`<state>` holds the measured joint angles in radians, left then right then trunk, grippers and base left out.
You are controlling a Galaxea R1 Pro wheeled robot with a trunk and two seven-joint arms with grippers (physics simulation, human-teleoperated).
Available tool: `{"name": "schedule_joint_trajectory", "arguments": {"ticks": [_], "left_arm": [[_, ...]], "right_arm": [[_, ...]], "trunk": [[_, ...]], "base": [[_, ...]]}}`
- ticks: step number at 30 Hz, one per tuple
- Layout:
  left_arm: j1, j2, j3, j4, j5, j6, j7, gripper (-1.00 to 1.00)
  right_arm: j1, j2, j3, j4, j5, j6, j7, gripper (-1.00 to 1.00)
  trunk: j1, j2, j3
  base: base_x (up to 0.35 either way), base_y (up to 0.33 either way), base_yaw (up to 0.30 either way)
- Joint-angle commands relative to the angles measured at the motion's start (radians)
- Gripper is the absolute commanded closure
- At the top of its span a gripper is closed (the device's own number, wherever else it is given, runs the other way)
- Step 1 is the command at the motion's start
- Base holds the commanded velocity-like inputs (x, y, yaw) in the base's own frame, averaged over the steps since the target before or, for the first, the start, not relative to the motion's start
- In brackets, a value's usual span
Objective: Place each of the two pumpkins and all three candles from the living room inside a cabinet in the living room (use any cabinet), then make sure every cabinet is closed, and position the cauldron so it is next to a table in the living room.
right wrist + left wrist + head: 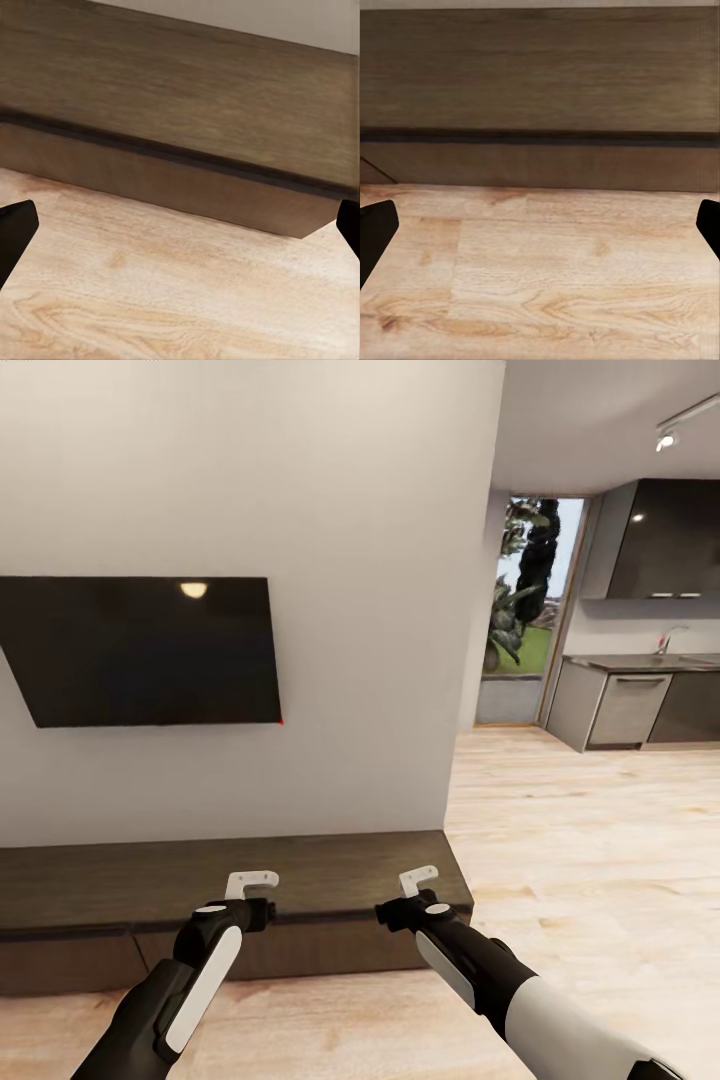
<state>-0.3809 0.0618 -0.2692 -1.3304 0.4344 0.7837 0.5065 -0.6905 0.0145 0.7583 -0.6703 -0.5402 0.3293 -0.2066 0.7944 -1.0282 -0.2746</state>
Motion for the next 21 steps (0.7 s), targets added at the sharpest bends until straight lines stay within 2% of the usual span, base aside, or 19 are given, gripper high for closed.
{"name": "schedule_joint_trajectory", "arguments": {"ticks": [1,21], "left_arm": [[-0.001,0.001,-0.003,-0.001,0.01,0.002,0.01,-1.0],[-0.001,0.001,-0.003,0.0,0.01,0.002,0.01,-1.0]], "right_arm": [[-0.001,-0.001,0.006,-0.002,-0.01,0.002,-0.01,-1.0],[-0.001,-0.001,0.006,-0.002,-0.01,-0.002,-0.011,-1.0]], "trunk": [[-0.004,0.006,0.002],[-0.08,0.146,0.065]], "base": [[0.0,0.0,0.0],[0.0,0.0,0.0]]}}
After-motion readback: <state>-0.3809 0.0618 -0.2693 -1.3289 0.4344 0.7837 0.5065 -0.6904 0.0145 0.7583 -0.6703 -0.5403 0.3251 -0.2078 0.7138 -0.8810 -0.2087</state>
